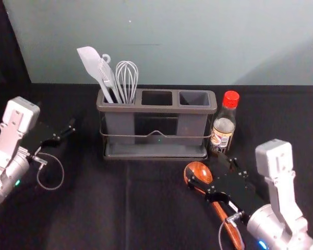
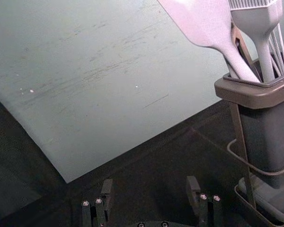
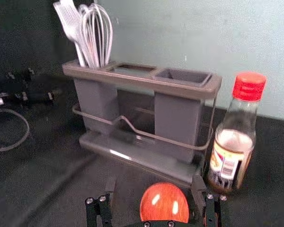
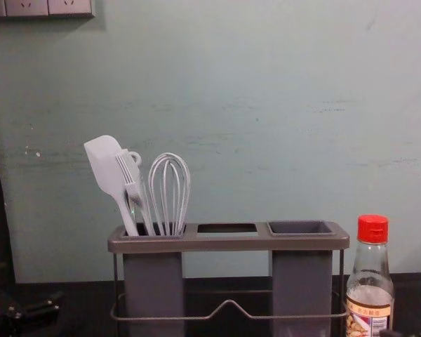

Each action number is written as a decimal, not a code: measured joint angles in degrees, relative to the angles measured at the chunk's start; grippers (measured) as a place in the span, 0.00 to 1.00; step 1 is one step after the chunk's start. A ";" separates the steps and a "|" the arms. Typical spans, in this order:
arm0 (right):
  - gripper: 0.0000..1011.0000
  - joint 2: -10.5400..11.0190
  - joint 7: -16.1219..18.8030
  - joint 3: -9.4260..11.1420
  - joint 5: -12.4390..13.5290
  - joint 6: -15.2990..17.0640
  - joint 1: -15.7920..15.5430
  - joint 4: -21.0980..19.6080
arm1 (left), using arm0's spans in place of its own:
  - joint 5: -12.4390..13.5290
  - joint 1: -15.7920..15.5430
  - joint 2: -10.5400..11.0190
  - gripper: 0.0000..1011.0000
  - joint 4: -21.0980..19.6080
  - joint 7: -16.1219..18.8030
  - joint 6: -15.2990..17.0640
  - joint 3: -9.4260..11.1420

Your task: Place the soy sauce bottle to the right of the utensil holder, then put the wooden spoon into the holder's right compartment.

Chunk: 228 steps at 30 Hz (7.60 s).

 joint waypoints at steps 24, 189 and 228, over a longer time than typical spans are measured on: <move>0.99 -2.15 0.81 -4.03 -6.36 43.29 13.92 -1.98 | 0.00 0.00 0.00 0.99 0.00 0.00 0.00 0.00; 0.83 -4.99 -2.62 5.71 -11.39 -13.14 -4.75 -12.42 | 0.00 0.00 0.00 0.99 0.00 0.00 0.00 0.00; 0.83 -9.37 7.61 -2.16 0.22 -34.91 37.60 30.11 | 0.00 0.00 0.00 0.99 0.00 0.00 0.00 0.00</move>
